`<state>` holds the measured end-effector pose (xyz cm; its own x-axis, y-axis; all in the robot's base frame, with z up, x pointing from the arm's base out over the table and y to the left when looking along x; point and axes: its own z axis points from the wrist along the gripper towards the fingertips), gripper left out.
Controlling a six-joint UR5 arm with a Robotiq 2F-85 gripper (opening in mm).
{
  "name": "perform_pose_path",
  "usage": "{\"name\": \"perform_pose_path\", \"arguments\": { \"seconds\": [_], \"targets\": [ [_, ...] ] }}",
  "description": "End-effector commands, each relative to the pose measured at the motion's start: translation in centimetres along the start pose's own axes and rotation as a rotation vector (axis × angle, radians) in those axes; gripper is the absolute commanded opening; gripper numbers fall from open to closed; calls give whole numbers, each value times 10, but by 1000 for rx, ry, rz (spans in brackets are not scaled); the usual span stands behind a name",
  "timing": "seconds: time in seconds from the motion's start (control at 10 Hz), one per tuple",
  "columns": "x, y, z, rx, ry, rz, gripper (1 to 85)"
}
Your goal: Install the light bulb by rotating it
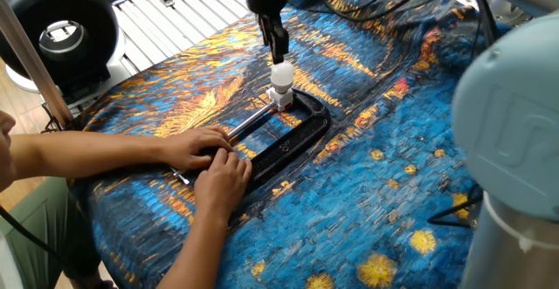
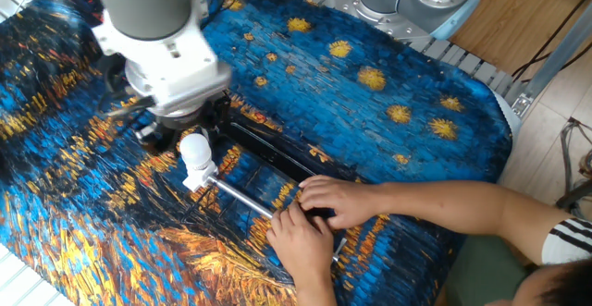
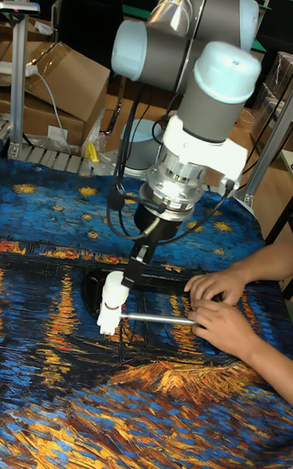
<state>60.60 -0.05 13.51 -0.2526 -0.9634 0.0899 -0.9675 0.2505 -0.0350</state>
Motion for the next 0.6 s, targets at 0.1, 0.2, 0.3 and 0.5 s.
{"name": "perform_pose_path", "arguments": {
  "seconds": [0.1,0.2,0.3,0.5],
  "targets": [
    [12,5,22,49,-22,-162,557],
    [18,6,23,52,-13,-182,557],
    [20,6,24,57,-16,-199,563],
    [19,8,28,57,-39,-218,583]
  ]
}}
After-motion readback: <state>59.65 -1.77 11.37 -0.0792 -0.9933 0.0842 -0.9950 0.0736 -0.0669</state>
